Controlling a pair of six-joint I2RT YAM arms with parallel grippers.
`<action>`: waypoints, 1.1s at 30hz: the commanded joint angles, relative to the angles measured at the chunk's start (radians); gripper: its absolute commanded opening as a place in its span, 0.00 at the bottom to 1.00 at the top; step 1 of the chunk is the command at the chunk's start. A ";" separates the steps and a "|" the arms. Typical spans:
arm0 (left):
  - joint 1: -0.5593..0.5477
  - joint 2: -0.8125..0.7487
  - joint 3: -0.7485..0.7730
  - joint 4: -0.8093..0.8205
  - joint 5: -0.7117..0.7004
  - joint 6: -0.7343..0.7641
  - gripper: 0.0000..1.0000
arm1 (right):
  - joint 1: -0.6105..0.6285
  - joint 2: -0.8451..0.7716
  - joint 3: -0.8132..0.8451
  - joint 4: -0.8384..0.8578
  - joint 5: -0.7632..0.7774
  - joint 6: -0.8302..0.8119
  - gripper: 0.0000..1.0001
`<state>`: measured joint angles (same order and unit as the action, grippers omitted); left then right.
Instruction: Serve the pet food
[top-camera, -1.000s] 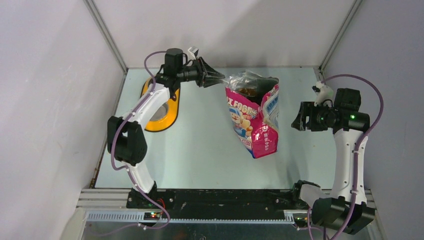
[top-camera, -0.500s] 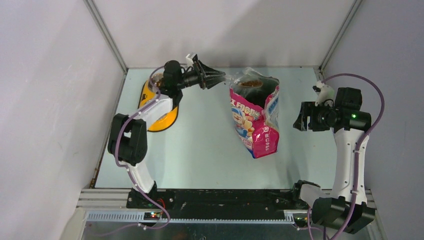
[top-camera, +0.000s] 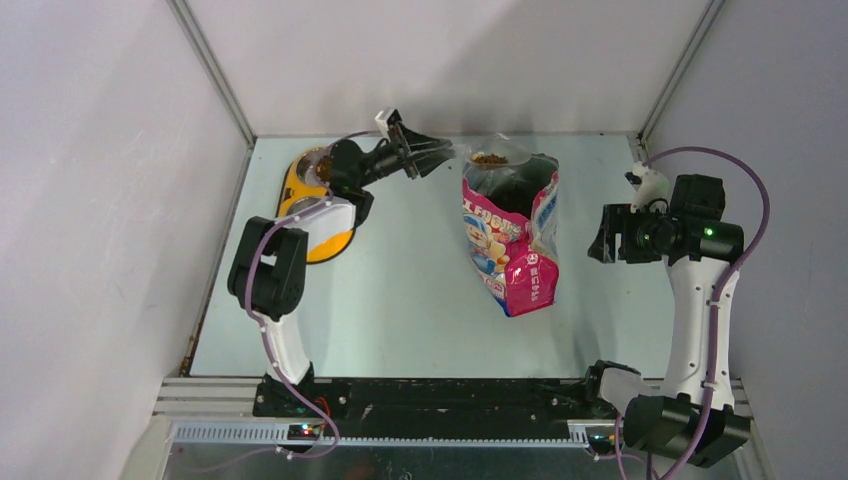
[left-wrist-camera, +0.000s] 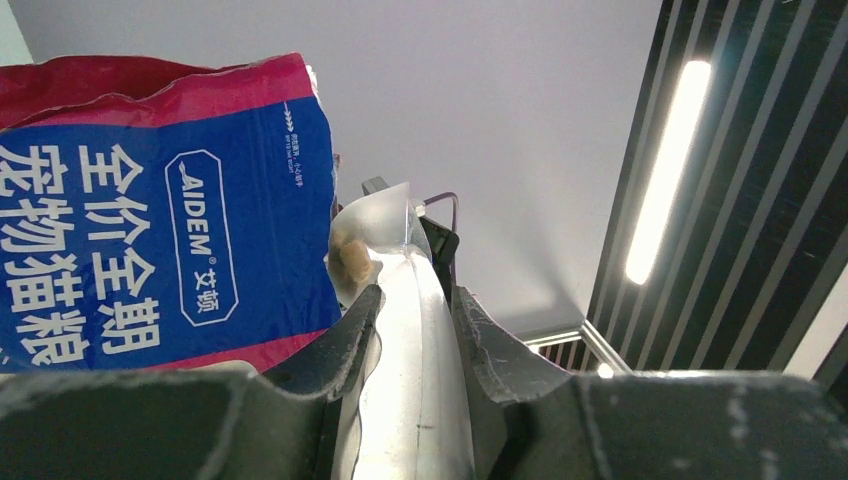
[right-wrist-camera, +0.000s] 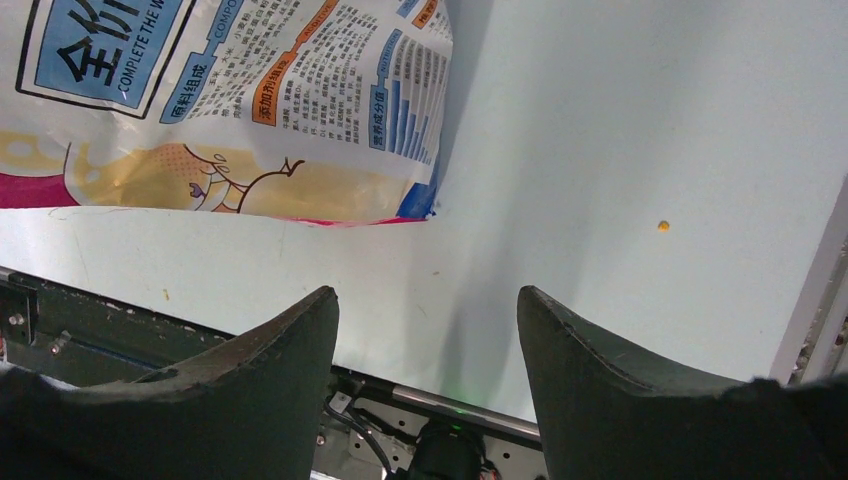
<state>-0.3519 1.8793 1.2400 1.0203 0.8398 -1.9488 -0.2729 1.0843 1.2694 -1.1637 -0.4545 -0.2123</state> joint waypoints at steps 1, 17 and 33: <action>0.021 -0.066 0.029 0.031 0.013 0.048 0.00 | -0.005 -0.019 0.035 -0.009 0.000 -0.016 0.69; 0.358 -0.367 -0.047 -0.362 0.073 0.321 0.00 | -0.005 -0.041 0.037 0.001 -0.117 -0.008 0.70; 0.845 -0.708 -0.437 -0.509 -0.039 0.465 0.00 | -0.003 -0.087 0.041 0.002 -0.227 0.008 0.72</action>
<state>0.4042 1.2827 0.8566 0.5350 0.8589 -1.5776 -0.2733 1.0256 1.2694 -1.1698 -0.6331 -0.2119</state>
